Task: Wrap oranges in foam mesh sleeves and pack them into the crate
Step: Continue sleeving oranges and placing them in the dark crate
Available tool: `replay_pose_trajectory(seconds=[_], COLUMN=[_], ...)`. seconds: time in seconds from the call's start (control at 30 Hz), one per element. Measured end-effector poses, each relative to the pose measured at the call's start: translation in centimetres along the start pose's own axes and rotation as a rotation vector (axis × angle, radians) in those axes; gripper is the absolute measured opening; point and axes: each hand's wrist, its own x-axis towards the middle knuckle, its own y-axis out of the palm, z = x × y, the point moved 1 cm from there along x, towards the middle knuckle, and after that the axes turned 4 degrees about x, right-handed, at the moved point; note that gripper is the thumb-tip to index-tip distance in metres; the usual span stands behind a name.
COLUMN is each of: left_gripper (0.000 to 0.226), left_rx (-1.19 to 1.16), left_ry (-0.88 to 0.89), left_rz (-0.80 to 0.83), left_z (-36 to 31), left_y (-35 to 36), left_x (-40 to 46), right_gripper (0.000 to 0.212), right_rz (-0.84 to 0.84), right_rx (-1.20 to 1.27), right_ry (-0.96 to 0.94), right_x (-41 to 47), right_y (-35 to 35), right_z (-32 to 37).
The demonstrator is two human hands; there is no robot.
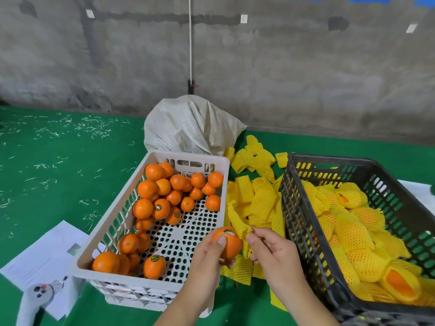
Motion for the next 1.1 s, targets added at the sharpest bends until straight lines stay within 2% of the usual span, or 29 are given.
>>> replay_pose_trajectory(seconds=[0.1,0.2,0.3,0.4,0.47,0.53,0.63,0.9,0.97,1.0,1.03,1.1], left_gripper=[0.059,0.067,0.078,0.083,0.081,0.081,0.073,0.049,0.041,0.042,0.05,0.06], left_rx=[-0.032,-0.076,-0.071,0.01,0.069,0.102,0.088,0.082,0.11,0.13,0.121,0.09], left_ry=[-0.01,-0.048,-0.042,-0.028,-0.043,-0.051,-0.066,0.116,0.137,0.129,0.084,0.111], left_rz=[-0.017,-0.008,0.042,0.128,0.205,0.263,0.2,-0.029,-0.009,0.053,0.087,0.116], left_z=[0.3,0.4,0.3,-0.2,-0.5,-0.6,-0.5,-0.3,-0.4,-0.5,-0.5,-0.2], left_y=[-0.2,-0.4,-0.6,-0.9,-1.0,-1.0,-0.8,0.0,-0.3,0.0,0.2,-0.7], left_x=[0.2,0.4,0.3,-0.1,-0.4,-0.6,-0.7,-0.7,-0.9,-0.6,-0.2,0.1], right_gripper=[0.012,0.016,0.028,0.015,0.017,0.017,0.014,0.017,0.021,0.023,0.024,0.026], right_rz=[-0.034,0.01,0.049,-0.079,-0.155,-0.152,-0.113,-0.068,-0.059,-0.058,-0.064,-0.084], right_rx=[0.066,0.086,-0.01,-0.129,-0.233,-0.304,-0.269,-0.251,-0.293,-0.308,-0.316,-0.329], right_ry=[0.009,0.046,0.054,0.003,-0.012,-0.004,0.055,-0.026,-0.053,-0.069,-0.079,-0.086], right_x=[0.2,0.4,0.8,1.6,2.0,2.0,1.9,0.3,-0.1,-0.2,-0.2,0.2], right_y=[0.2,0.7,0.9,0.4,0.5,1.1,1.3,0.7,1.5,1.8,2.1,2.3], right_z=[-0.2,-0.5,-0.8,-1.5,-1.9,-1.9,-1.7,-1.2,-1.3,-1.3,-1.1,-0.8])
